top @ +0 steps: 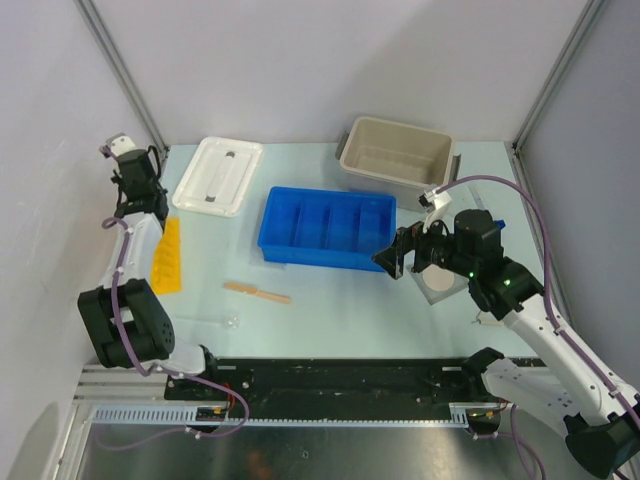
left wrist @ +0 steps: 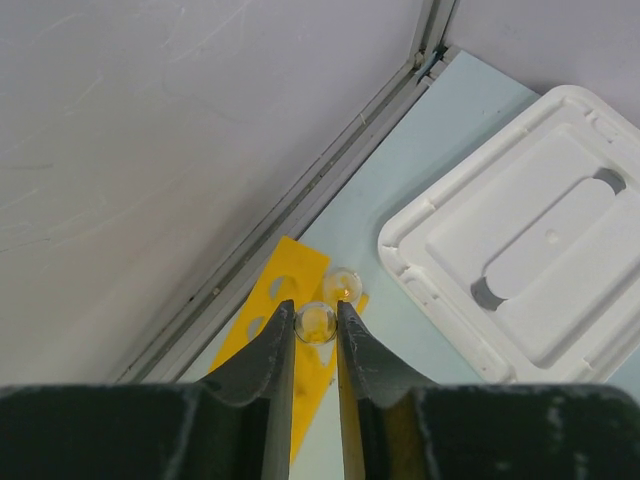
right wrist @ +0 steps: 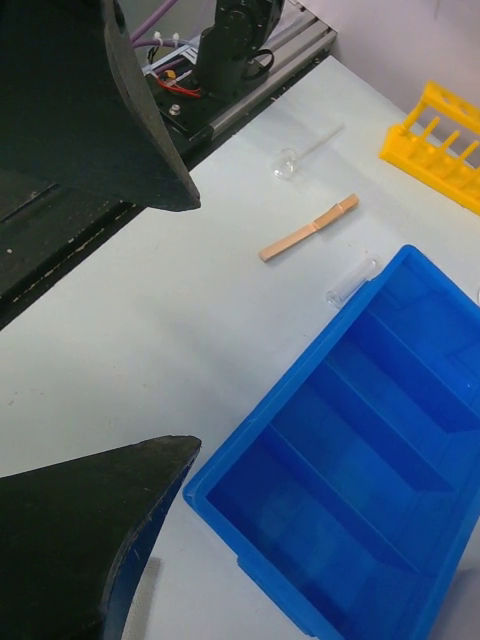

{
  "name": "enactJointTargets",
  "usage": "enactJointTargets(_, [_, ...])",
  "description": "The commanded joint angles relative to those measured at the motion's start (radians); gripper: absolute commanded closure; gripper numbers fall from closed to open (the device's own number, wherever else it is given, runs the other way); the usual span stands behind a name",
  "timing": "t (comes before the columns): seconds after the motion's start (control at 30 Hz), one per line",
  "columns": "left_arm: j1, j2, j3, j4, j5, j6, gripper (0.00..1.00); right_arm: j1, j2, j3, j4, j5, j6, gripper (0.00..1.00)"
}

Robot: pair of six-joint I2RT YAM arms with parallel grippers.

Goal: Organize the chemistry lab equipment

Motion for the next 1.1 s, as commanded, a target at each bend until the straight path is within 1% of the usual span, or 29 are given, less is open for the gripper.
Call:
enactJointTargets(0.0, [0.008, 0.027, 0.000, 0.014, -0.017, 0.019, 0.78, -0.004, -0.004, -0.003, 0.038, -0.022, -0.011, 0.01])
enactJointTargets(0.37, [0.007, 0.077, -0.013, 0.016, -0.033, 0.012, 0.79, -0.016, -0.002, -0.013, 0.048, -0.035, -0.006, 0.01])
enactJointTargets(0.67, [0.008, 0.116, -0.024, 0.016, -0.024, -0.015, 0.75, -0.026, -0.002, -0.019, 0.053, -0.048, -0.003, 0.01])
enactJointTargets(0.83, [0.007, 0.128, -0.030, 0.017, -0.015, -0.031, 0.71, -0.033, -0.002, -0.020, 0.055, -0.057, -0.001, 0.01])
enactJointTargets(0.9, [0.007, 0.129, -0.031, 0.017, -0.018, -0.033, 0.68, -0.035, -0.003, -0.021, 0.055, -0.060, -0.001, 0.01])
enactJointTargets(1.0, [0.008, 0.127, -0.035, 0.016, -0.023, -0.035, 0.60, -0.039, -0.005, -0.022, 0.058, -0.064, -0.001, 0.01])
enactJointTargets(1.07, [0.007, 0.123, -0.036, 0.016, -0.027, -0.034, 0.58, -0.042, -0.004, -0.023, 0.059, -0.068, 0.001, 0.01])
